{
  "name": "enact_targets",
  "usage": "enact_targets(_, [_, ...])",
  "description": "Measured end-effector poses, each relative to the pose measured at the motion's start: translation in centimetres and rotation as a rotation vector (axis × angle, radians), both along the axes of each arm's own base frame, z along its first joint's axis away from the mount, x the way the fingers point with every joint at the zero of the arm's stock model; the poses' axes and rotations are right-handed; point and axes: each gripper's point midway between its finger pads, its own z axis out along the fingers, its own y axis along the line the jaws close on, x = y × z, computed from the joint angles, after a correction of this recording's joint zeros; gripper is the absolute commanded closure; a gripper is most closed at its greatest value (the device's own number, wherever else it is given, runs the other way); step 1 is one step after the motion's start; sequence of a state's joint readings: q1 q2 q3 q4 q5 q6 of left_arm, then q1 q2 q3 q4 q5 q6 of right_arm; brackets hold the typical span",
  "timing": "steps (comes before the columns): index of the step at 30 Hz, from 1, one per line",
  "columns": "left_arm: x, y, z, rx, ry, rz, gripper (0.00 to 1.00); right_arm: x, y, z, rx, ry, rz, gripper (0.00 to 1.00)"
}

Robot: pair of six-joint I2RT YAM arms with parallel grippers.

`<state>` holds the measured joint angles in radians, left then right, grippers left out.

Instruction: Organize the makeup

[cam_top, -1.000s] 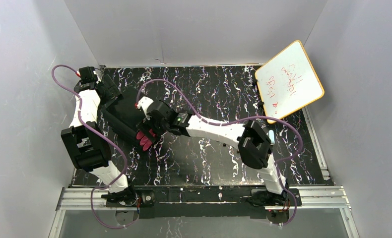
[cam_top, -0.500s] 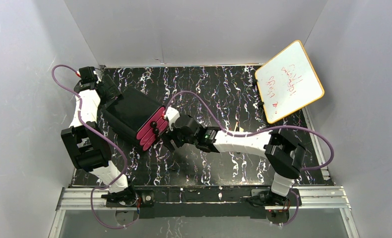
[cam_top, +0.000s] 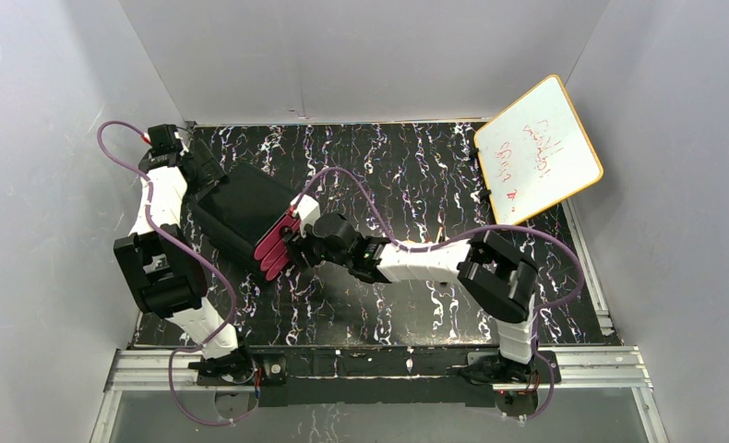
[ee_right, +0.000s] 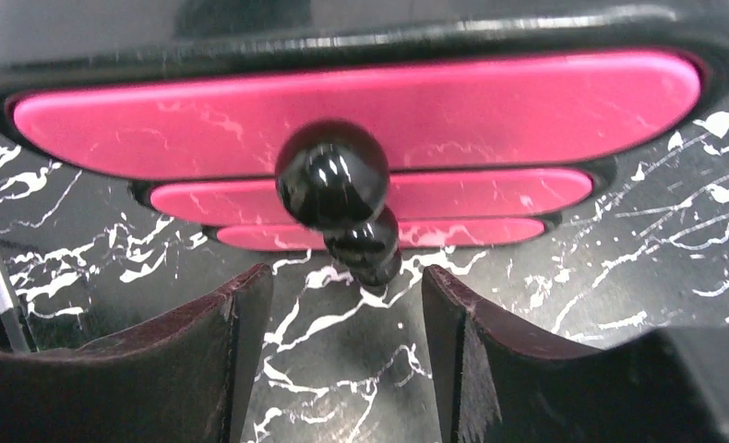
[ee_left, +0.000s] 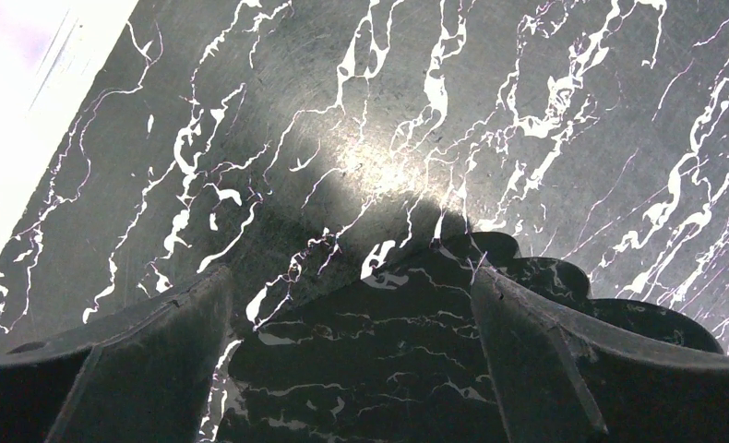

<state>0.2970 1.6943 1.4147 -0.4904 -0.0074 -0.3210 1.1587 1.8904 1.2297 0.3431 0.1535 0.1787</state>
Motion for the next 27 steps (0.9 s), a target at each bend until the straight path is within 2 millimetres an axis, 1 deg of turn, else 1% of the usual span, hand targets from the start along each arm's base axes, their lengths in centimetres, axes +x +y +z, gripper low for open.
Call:
enact_targets(3, [-0.1,-0.1,-0.2,-0.002,0.007,-0.002,0.01,0.4,1.1,0.0,0.009,-0.005,0.004,0.36])
enact_targets(7, [-0.1,-0.1,-0.4,-0.001,0.012,-0.006,0.02,0.7,1.8,0.1,0.017,-0.008,0.007,0.38])
enact_targets(11, [0.0,-0.1,-0.8,-0.004,0.022,-0.008,0.01,1.0,2.4,0.3,0.023,-0.014,0.009,0.44])
enact_targets(16, [-0.1,-0.2,-1.0,-0.005,0.030,-0.010,0.02,1.0,2.5,-0.4,0.009,-0.014,0.011,0.46])
enact_targets(21, [-0.1,-0.2,-1.0,-0.005,0.031,-0.010,0.02,1.2,2.5,-0.5,0.005,-0.015,0.007,0.51])
enact_targets(23, [-0.1,-0.2,-1.0,-0.005,0.031,-0.010,0.02,1.2,2.4,-0.6,0.004,-0.016,0.004,0.58])
enact_targets(27, [-0.2,-0.2,-1.0,-0.005,0.033,-0.011,0.02,1.4,2.3,-0.8,0.002,-0.028,-0.001,0.65])
